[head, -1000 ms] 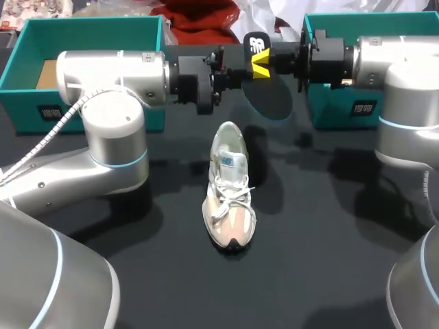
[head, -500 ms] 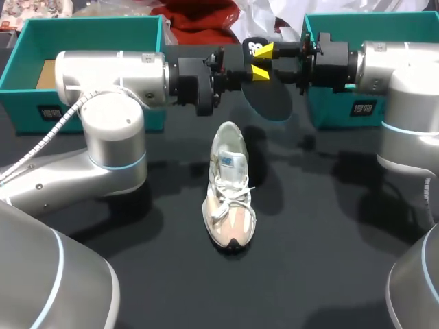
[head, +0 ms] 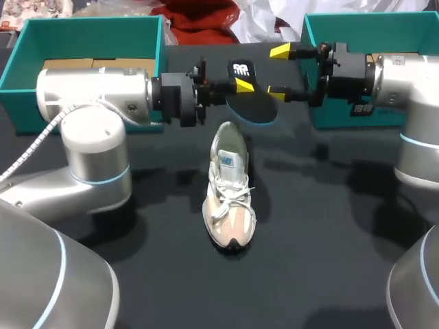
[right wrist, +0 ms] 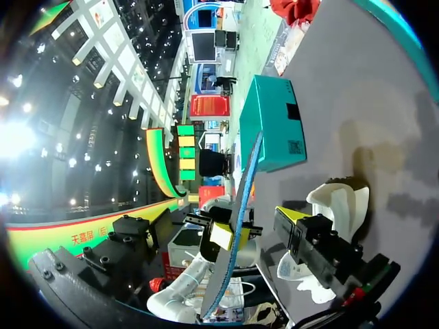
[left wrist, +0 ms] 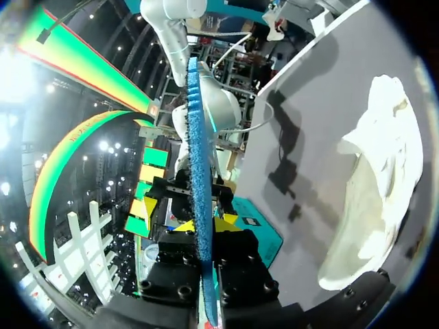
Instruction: Take the shoe out of the shoebox, open the shoe tongue, remove and reinsert the insole, then place the shoe into the shoebox
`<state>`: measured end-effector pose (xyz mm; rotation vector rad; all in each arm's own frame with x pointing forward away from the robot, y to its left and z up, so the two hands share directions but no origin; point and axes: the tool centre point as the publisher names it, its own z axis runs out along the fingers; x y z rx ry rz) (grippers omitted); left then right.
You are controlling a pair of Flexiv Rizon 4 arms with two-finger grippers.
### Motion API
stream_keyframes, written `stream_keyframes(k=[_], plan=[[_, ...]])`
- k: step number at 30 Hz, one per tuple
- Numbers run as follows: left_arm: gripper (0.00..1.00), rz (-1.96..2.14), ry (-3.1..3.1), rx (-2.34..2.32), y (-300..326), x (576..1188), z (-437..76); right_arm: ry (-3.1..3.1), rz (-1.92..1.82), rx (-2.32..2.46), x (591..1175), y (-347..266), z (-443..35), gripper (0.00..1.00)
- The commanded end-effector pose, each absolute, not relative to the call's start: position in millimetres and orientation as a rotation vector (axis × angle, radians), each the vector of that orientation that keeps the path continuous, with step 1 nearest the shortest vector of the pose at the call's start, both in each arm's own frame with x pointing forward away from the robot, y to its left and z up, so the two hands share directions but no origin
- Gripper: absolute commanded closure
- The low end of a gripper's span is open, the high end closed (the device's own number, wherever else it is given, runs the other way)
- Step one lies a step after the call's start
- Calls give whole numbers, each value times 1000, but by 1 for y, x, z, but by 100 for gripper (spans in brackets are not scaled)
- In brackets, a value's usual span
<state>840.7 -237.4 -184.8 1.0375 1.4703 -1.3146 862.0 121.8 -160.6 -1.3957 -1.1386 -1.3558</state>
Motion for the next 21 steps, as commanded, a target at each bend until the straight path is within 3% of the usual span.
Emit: stream_keyframes(k=[1, 13, 21], plan=[[100, -1406, 1534, 1017, -221, 842, -187, -1126, -1361, -1415, 848, 115, -161, 0], [100, -1406, 1534, 1017, -221, 842, -187, -1126, -1361, -1415, 848, 115, -161, 0], [100, -2489, 1602, 252, -210, 849, -165, -1126, -1361, -1415, 848, 115, -161, 0]])
